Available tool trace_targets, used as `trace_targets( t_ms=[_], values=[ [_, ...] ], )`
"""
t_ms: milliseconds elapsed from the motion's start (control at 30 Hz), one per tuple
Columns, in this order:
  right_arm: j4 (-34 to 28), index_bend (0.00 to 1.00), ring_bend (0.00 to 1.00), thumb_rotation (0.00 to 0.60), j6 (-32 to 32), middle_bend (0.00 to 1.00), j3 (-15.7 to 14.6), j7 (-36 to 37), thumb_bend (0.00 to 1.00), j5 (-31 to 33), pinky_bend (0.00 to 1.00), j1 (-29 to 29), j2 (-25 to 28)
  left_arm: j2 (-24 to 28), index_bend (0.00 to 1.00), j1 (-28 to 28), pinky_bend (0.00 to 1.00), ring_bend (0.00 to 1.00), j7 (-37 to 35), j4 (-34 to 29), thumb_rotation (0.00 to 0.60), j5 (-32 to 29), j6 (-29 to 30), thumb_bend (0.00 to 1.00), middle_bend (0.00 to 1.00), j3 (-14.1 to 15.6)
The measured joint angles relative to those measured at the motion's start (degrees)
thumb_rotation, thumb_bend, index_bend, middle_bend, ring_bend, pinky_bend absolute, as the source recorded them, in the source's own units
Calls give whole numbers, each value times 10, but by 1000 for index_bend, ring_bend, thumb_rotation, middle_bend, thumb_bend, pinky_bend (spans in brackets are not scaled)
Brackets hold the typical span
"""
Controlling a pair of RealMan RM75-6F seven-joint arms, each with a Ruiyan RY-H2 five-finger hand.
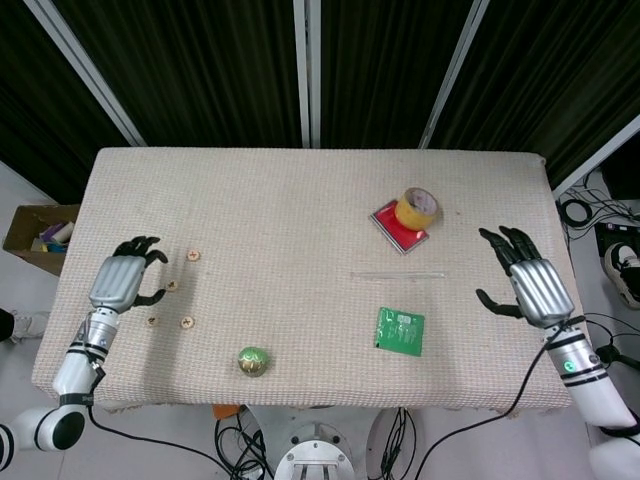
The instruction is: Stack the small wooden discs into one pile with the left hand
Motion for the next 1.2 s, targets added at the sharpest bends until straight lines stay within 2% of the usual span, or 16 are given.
trace_targets(
  t_ms=[133, 267, 467, 700, 1033, 1200],
  values=[
    [-3, 0, 0, 600, 50, 152, -28, 6, 254, -37, 0, -44, 24, -18, 372, 5, 145, 89, -17, 17, 600, -1, -8, 261, 136, 5],
    [-8, 0, 0, 600, 45, 152, -39, -8, 254, -44, 0, -50, 25, -44, 380, 8, 145, 89, -28, 46, 600, 3, -7, 262, 136, 6],
    [-13, 0, 0, 600, 32, 152, -38, -26, 254, -44, 0, -46, 14, -75, 397, 4, 145, 89, -37, 82, 600, 6, -12, 274, 136, 1],
    [-12, 0, 0, 600, 20, 152, -35, -41, 254, -38, 0, -40, 6, -109, 408, -4, 145, 89, -23, 132, 600, -19, -35, 332, 136, -5],
    [-7, 0, 0, 600, 13, 152, -35, -38, 254, -34, 0, -40, -1, -118, 413, -5, 145, 89, -17, 153, 600, -35, -54, 344, 136, -10],
    [-6, 0, 0, 600, 16, 152, -35, -36, 254, -34, 0, -42, -1, -128, 464, -6, 145, 89, -17, 166, 600, -32, -52, 351, 142, -12]
  ],
)
